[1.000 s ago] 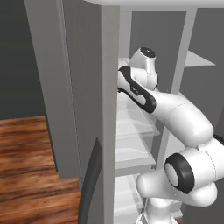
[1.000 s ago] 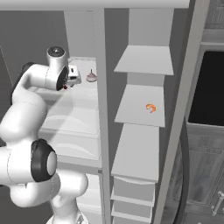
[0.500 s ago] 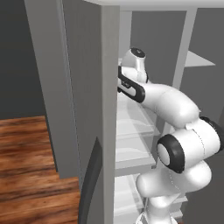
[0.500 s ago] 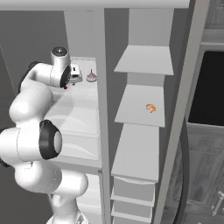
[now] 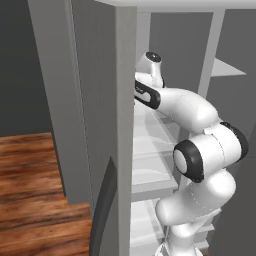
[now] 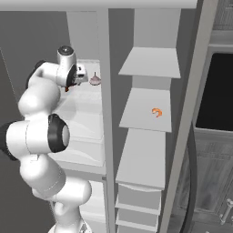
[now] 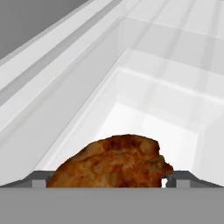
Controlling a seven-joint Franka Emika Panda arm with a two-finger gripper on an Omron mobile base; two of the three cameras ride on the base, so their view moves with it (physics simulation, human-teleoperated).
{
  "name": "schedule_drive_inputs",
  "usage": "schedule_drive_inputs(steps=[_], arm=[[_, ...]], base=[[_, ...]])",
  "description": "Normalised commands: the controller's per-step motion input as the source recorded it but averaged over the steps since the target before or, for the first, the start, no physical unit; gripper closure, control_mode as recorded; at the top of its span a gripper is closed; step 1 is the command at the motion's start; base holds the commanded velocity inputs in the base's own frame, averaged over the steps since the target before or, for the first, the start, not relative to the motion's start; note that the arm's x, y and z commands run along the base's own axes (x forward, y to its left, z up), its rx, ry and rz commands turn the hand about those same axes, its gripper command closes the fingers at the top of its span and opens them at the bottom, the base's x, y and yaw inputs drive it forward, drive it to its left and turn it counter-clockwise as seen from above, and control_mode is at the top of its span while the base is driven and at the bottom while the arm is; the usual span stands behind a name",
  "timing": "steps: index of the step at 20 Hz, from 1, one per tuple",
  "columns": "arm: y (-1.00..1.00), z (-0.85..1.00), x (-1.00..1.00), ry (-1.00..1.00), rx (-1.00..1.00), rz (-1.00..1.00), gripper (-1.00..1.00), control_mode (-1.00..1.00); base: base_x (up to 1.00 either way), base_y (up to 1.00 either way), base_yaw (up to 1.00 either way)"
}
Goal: There's a chicken drumstick in the fridge that needs to be moved to the freezer for freezing. Pick up the chicken drumstick from the fridge, place it on any shelf in the freezer, and close the fridge and freezer doors when done.
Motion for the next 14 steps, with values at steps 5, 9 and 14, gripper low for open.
schedule_drive_inputs(steps=[5, 9, 14], arm=[[0.24, -0.74, -0.13, -0.01, -0.08, 0.0, 1.0, -1.0], [0.07, -0.79, -0.54, 0.0, -0.08, 0.0, 1.0, -1.0], [0.02, -0.81, -0.93, -0.03, -0.02, 0.0, 1.0, -1.0]], base=[[0.0, 0.0, 0.0], [0.0, 0.0, 0.0], [0.0, 0.0, 0.0]])
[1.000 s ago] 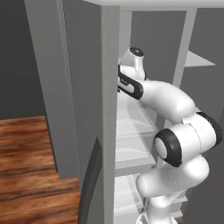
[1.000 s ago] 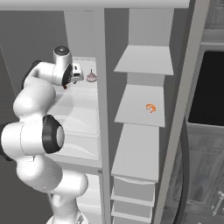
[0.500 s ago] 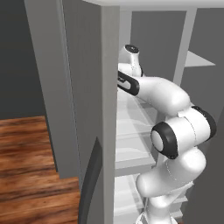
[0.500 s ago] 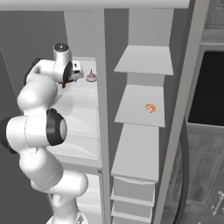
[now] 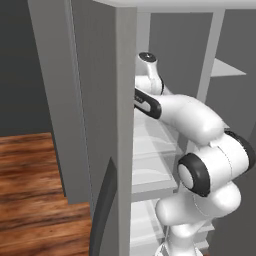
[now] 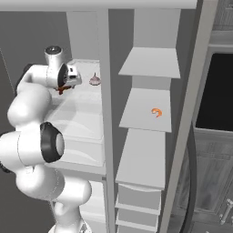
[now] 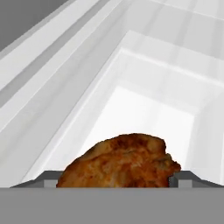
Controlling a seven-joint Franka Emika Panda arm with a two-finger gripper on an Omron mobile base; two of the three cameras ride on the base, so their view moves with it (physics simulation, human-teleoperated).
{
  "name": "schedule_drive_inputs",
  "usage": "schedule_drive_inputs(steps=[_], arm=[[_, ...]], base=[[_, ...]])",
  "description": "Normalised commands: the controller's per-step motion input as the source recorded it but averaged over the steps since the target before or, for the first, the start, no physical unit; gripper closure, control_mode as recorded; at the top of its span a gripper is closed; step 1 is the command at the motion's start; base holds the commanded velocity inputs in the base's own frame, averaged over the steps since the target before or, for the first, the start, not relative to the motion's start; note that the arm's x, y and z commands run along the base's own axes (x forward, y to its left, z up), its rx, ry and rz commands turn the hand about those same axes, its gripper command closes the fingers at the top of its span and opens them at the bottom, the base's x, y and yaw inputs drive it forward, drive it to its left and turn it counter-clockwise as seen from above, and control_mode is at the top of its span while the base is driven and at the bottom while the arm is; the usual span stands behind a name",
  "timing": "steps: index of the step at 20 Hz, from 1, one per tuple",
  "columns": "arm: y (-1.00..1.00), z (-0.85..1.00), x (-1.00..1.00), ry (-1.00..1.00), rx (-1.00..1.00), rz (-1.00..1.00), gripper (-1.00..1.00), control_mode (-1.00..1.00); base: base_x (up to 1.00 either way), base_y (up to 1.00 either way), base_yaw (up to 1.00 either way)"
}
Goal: There's a chicken drumstick in the fridge that needs to be moved to the freezer for freezing. Pick up the chicken drumstick from the fridge, place it on any shelf in the freezer, and close the fridge and freezer doors when done.
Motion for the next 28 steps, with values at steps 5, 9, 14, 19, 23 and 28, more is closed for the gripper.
schedule_drive_inputs(steps=[5, 9, 14, 19, 23, 28], arm=[[-0.11, -0.24, -0.91, -0.03, 0.01, 0.0, 1.0, -1.0], [-0.05, 0.51, -0.78, 0.0, 0.0, -0.03, 1.0, -1.0], [-0.24, 0.68, -0.96, -0.12, 0.0, 0.0, 1.0, -1.0], [-0.32, 0.85, -0.94, 0.0, -0.04, 0.0, 1.0, -1.0], [-0.66, 0.57, -0.99, 0.0, -0.04, 0.0, 1.0, -1.0], [-0.6, 0.34, -0.75, 0.0, -0.08, -0.09, 1.0, -1.0]], base=[[0.0, 0.0, 0.0], [0.0, 0.0, 0.0], [0.0, 0.0, 0.0], [0.0, 0.0, 0.0], [0.0, 0.0, 0.0], [0.0, 0.0, 0.0]])
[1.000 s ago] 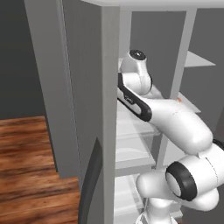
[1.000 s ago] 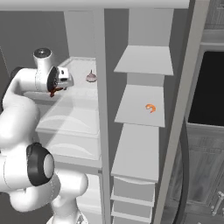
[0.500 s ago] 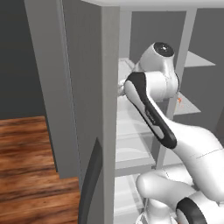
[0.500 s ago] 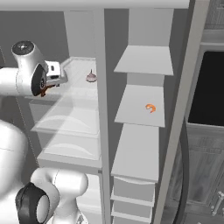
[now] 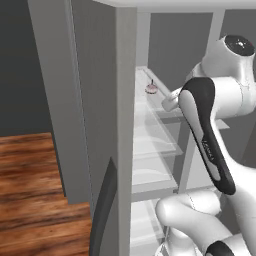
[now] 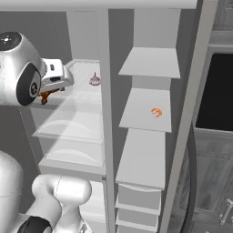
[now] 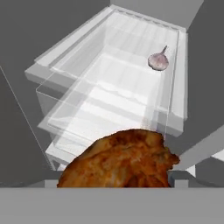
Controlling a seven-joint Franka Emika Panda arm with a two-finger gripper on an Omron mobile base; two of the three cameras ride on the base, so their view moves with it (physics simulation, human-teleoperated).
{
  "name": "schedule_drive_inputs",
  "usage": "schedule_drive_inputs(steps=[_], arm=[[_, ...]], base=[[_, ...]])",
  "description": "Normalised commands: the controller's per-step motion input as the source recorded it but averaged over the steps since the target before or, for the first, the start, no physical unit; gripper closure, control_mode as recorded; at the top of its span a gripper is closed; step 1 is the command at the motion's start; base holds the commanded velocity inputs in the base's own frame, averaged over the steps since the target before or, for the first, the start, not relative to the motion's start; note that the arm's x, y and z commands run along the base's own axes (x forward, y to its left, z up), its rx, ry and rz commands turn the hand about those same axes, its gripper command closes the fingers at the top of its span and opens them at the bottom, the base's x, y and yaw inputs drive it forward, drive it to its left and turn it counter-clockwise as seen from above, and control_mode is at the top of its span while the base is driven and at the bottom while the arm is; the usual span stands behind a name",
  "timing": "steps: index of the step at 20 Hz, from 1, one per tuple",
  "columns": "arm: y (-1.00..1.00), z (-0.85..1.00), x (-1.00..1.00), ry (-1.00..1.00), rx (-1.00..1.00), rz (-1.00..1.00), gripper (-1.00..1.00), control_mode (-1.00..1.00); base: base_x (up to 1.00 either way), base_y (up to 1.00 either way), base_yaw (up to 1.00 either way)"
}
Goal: There's a chicken drumstick in the fridge that needs to be moved to the freezer for freezing. Pick up the chicken drumstick from the fridge, place it on any shelf in the freezer, and close the fridge and freezer doors when done.
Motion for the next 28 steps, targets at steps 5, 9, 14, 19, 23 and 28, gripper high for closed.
schedule_drive_inputs(steps=[5, 9, 14, 19, 23, 28], arm=[[-0.79, 0.11, -0.44, 0.01, -0.08, -0.09, 1.0, -1.0], [-0.74, 0.02, -0.07, 0.0, -0.06, -0.06, 1.0, -1.0], [-0.89, 0.0, 0.0, -0.05, -0.01, -0.02, 1.0, -1.0], [-0.76, 0.04, 0.03, -0.03, 0.0, 0.0, 1.0, -1.0], [-0.41, 0.03, 0.25, -0.06, 0.0, 0.0, 1.0, -1.0], [-0.33, 0.02, 0.51, -0.04, 0.0, 0.0, 1.0, -1.0]], base=[[0.0, 0.0, 0.0], [0.0, 0.0, 0.0], [0.0, 0.0, 0.0], [0.0, 0.0, 0.0], [0.0, 0.0, 0.0], [0.0, 0.0, 0.0]])
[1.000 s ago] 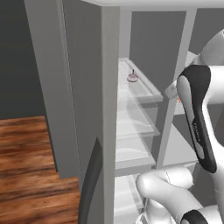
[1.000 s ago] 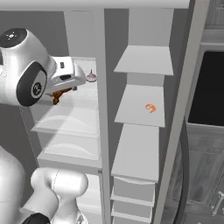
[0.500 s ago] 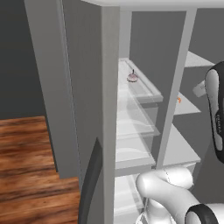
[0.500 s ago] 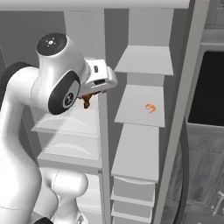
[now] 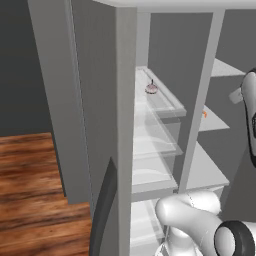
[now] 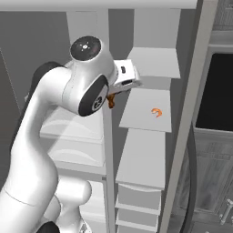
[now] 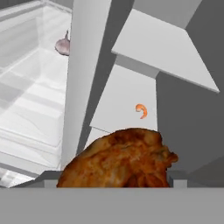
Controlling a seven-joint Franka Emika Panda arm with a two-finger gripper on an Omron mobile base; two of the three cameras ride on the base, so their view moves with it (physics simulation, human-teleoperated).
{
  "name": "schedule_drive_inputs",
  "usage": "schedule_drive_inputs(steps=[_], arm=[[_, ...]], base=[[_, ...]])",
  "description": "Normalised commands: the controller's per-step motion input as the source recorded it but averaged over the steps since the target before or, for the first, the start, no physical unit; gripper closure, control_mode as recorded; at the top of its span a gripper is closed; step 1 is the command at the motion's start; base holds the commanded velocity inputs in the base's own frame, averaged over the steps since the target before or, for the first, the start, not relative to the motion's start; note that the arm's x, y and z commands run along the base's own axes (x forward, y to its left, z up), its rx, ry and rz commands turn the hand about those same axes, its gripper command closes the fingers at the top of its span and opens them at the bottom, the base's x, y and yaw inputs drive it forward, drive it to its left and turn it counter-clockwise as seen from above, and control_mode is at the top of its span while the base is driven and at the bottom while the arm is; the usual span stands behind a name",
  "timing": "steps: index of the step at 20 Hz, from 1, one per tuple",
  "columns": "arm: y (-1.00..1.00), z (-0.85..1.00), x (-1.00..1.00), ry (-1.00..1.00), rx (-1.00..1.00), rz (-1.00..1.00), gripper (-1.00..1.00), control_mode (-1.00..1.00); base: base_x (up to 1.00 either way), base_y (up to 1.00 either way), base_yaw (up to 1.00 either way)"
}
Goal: There's a chicken drumstick in the fridge that needs to be moved to the freezer for freezing. Pick up the chicken drumstick from the fridge, place it on any shelf in the freezer, and close the fridge and freezer doors when done.
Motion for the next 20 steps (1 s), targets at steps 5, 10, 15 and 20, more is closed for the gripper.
schedule_drive_inputs(steps=[5, 10, 15, 20], arm=[[-0.22, 0.04, 0.39, 0.02, -0.01, 0.0, 1.0, -1.0], [-0.04, 0.08, 0.17, 0.11, -0.15, 0.14, 1.0, -1.0], [-0.1, 0.0, 0.03, 0.0, -0.06, 0.31, 1.0, -1.0], [-0.18, 0.0, 0.0, 0.0, -0.1, 0.32, 1.0, -1.0]], base=[[0.0, 0.0, 0.0], [0.0, 0.0, 0.0], [0.0, 0.0, 0.0], [0.0, 0.0, 0.0]])
